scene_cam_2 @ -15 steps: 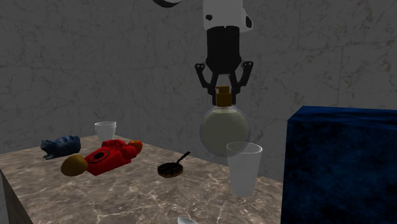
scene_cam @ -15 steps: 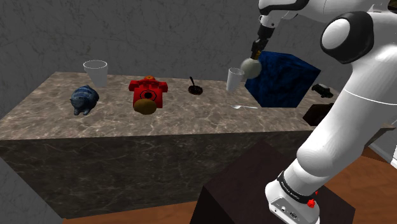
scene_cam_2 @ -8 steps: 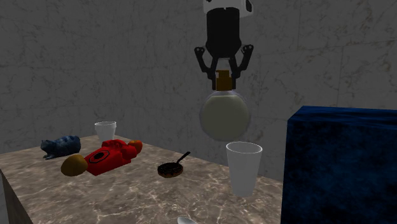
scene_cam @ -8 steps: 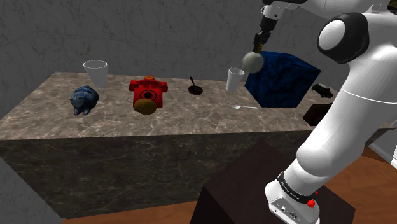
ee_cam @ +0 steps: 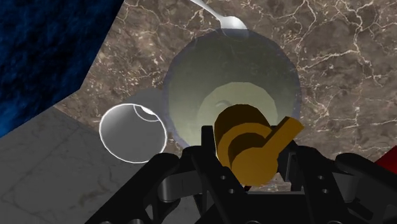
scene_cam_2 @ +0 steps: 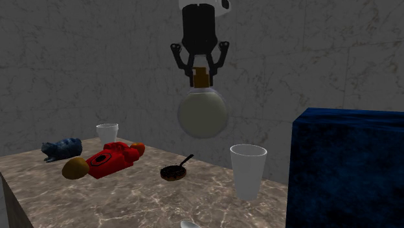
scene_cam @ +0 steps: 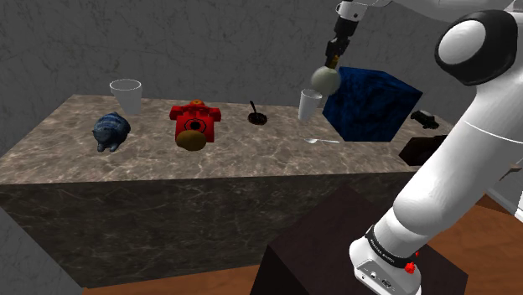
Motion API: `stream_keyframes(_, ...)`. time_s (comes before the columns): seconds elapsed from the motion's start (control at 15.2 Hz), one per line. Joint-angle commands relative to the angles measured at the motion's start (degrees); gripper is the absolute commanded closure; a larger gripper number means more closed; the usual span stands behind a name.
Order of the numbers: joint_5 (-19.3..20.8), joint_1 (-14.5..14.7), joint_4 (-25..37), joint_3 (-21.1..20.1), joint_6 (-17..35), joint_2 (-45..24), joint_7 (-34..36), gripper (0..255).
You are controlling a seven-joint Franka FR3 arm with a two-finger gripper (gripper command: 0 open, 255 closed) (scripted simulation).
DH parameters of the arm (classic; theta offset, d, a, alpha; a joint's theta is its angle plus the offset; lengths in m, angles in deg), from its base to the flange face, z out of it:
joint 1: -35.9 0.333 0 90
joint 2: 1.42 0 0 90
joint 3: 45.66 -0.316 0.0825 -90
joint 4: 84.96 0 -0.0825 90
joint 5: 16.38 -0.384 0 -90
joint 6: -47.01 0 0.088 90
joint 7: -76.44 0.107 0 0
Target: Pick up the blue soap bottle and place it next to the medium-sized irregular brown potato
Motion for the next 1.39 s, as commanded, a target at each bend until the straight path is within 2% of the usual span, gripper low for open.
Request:
stream_keyframes(0.0,1.07,1.66,-2.77,-1.28,0.46,2.52,3.01,255)
stream_keyframes(0.66,3.51,8.39,-10.43,-8.78,1.39,9.20,17.40,255)
stream_keyframes(1.32,3.90,14.50,-10.88,-16.56,0.84,9.69,31.31,255)
